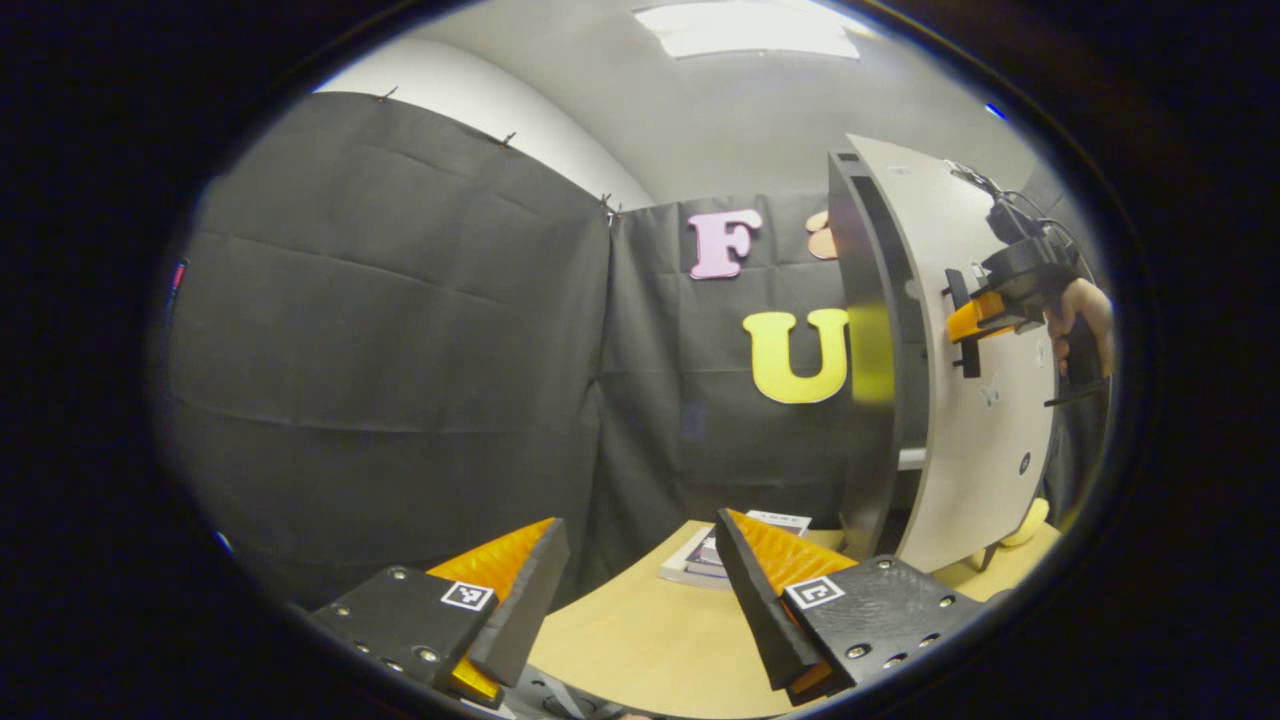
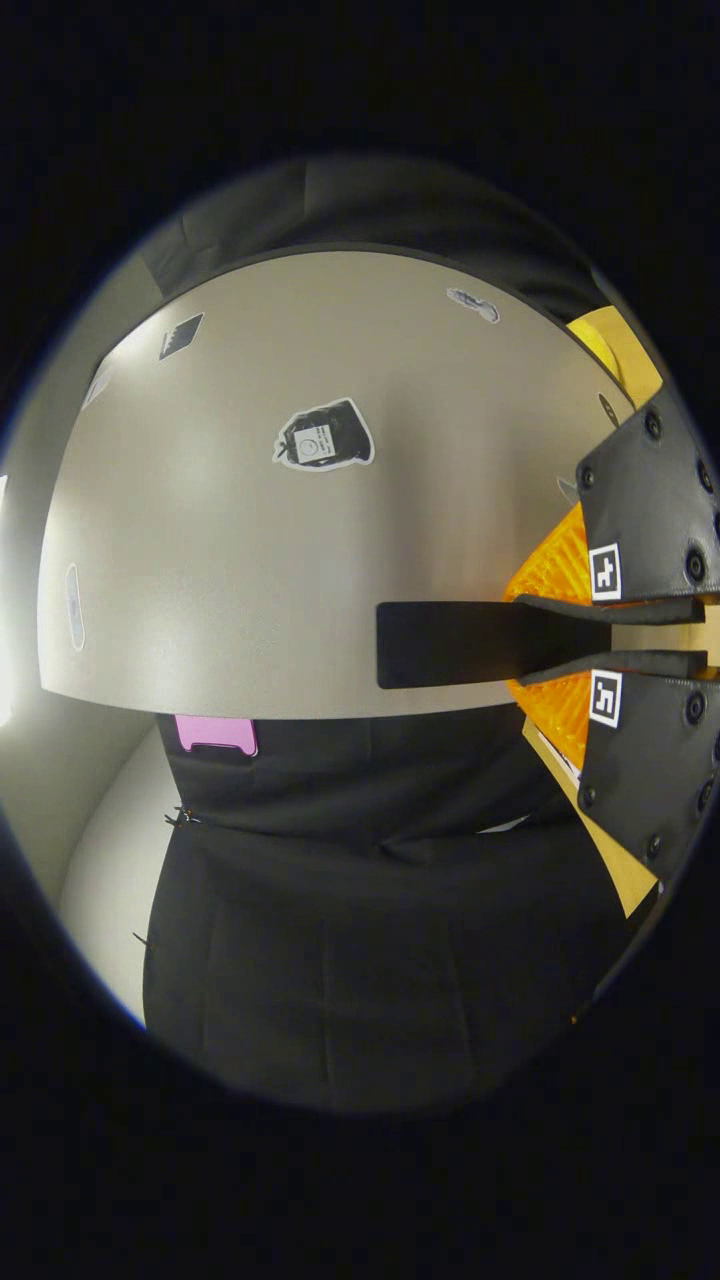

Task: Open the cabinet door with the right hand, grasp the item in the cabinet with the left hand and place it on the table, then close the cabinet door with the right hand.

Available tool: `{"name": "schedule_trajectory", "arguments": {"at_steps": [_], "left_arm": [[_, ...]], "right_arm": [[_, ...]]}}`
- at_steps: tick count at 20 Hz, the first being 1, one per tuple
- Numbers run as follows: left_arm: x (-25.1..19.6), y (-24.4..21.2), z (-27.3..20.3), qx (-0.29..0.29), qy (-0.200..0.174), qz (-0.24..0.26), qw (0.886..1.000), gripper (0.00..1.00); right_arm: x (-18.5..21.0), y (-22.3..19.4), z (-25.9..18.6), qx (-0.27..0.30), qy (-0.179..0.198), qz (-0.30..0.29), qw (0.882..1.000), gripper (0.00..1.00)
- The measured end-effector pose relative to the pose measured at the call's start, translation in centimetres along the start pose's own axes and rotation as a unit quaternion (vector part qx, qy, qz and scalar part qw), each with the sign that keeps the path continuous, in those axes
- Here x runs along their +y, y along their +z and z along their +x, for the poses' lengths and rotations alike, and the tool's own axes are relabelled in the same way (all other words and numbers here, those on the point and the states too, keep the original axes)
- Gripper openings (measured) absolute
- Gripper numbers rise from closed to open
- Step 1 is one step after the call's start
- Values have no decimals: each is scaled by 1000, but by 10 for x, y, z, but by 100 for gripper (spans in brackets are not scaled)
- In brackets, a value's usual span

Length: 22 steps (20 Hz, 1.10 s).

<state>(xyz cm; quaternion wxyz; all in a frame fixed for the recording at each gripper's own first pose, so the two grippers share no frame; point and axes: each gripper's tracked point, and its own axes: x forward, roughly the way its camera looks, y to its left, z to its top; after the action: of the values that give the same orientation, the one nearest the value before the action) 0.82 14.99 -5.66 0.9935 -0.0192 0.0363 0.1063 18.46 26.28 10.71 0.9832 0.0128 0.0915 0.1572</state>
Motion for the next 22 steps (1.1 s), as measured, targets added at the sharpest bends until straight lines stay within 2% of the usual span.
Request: {"name": "schedule_trajectory", "arguments": {"at_steps": [3, 4, 5, 14, 17, 18, 22], "left_arm": [[-21, 3, -1, 1, -19, 0, 1000, 89], [-27, 3, -1, 2, -25, 0, 1000, 89], [-34, 6, -2, 2, -30, 2, 1000, 89], [-106, 23, -10, -9, -81, 24, 996, 89], [-132, 28, -13, -14, -101, 24, 995, 89], [-138, 28, -13, -14, -107, 21, 994, 89], [-167, 24, -15, -8, -131, 14, 991, 90]], "right_arm": [[-1, 3, -17, 5, 14, -5, 1000, 11], [-1, 3, -23, 5, 19, -4, 1000, 8], [-1, 4, -29, 4, 26, -4, 1000, 11], [-30, 3, -65, 6, 88, -6, 996, 11], [-36, 2, -82, 5, 93, -10, 996, 11], [-40, 1, -91, 4, 92, -10, 996, 14], [-58, 0, -114, 3, 87, -11, 996, 8]]}}
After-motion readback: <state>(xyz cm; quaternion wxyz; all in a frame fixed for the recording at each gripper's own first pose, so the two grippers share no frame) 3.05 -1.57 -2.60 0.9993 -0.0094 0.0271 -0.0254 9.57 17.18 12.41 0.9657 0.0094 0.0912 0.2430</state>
